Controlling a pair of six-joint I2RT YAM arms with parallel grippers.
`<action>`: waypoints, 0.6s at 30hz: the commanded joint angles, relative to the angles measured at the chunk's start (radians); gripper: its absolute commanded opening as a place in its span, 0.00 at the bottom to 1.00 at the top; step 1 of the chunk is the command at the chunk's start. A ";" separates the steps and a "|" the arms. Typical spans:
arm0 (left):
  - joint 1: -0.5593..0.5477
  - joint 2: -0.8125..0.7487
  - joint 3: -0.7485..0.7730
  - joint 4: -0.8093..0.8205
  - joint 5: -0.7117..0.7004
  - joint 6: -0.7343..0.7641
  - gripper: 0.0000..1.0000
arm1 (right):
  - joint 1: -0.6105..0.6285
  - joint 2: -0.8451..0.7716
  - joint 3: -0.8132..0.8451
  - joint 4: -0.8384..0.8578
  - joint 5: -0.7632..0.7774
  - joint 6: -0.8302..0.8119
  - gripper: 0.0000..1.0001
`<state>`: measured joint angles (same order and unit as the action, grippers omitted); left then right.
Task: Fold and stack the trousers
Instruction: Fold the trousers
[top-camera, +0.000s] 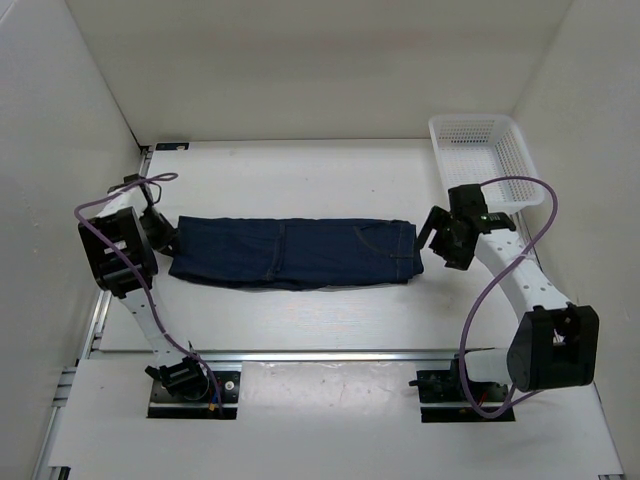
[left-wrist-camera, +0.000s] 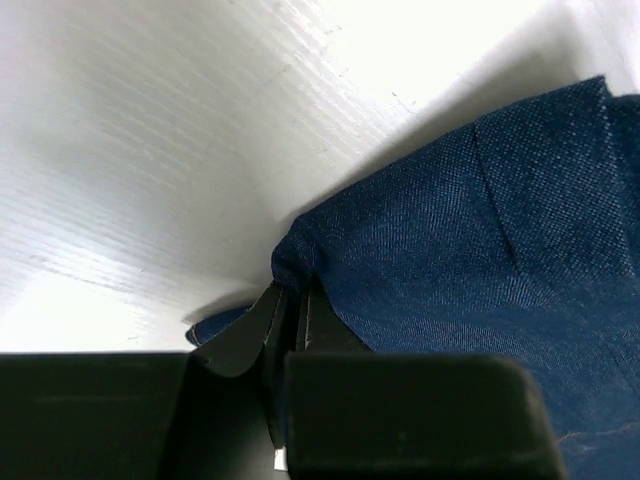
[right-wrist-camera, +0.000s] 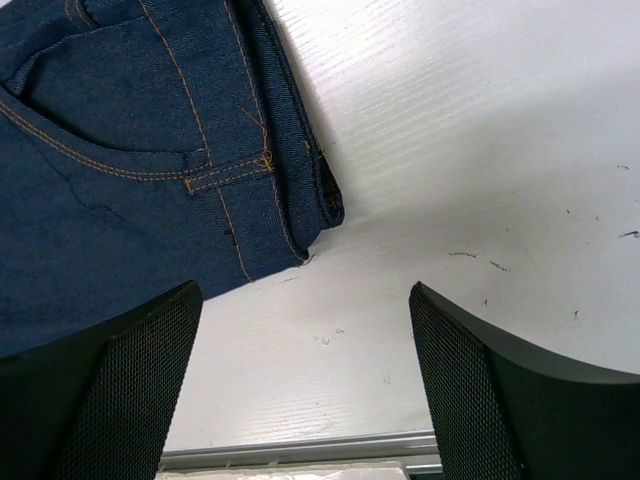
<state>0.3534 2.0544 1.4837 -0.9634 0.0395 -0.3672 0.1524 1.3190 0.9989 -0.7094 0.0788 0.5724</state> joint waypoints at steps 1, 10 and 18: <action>0.002 -0.069 0.041 -0.014 -0.088 -0.012 0.10 | -0.002 -0.047 0.014 -0.033 -0.001 -0.006 0.89; -0.115 -0.330 0.274 -0.182 -0.100 -0.012 0.10 | -0.002 -0.076 0.003 -0.042 0.009 -0.006 0.89; -0.436 -0.479 0.340 -0.201 -0.128 -0.134 0.10 | -0.002 -0.116 0.012 -0.071 0.009 -0.006 0.89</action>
<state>0.0067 1.6108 1.7580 -1.1286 -0.0723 -0.4366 0.1524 1.2411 0.9989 -0.7567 0.0795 0.5724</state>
